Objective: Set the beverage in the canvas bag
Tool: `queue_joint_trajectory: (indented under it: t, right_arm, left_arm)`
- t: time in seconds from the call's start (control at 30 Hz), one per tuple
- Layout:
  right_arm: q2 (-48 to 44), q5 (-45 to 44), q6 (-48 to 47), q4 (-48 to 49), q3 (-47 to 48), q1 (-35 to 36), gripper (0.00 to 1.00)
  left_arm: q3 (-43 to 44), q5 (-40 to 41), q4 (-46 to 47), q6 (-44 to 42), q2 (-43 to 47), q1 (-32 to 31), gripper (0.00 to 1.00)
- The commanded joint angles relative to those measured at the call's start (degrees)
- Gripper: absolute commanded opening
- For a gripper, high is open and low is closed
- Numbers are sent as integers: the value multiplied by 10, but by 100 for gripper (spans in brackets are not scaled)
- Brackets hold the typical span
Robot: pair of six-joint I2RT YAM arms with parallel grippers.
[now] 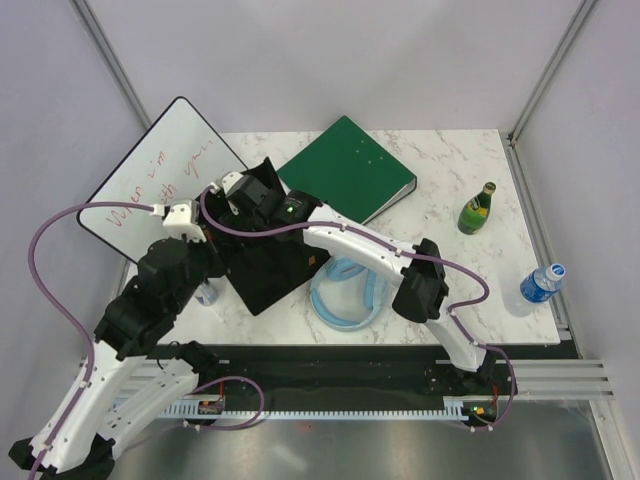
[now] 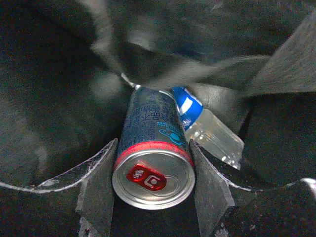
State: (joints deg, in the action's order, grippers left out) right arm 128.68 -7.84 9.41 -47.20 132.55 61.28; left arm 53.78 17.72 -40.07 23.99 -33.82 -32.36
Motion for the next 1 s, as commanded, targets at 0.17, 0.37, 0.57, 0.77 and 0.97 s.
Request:
queue_joint_trajectory:
  t: [0.17,0.37,0.57,0.77,0.97]
  right_arm:
    - [17,-17,-3,40,3,-2,0]
    - [32,-22,-3,42,-9,-3,0]
    - [32,-32,12,41,-23,-3,0]
    - [28,-54,11,26,-44,-2,1]
    - [46,-20,-1,21,-51,0,5]
  left_arm:
    - [-3,-16,23,0,8,-1,2]
    - [-7,-15,23,3,11,-1,2]
    - [-5,-9,23,4,14,-1,2]
    - [-1,-22,23,6,11,-1,2]
    - [-3,-20,25,9,10,-1,2]
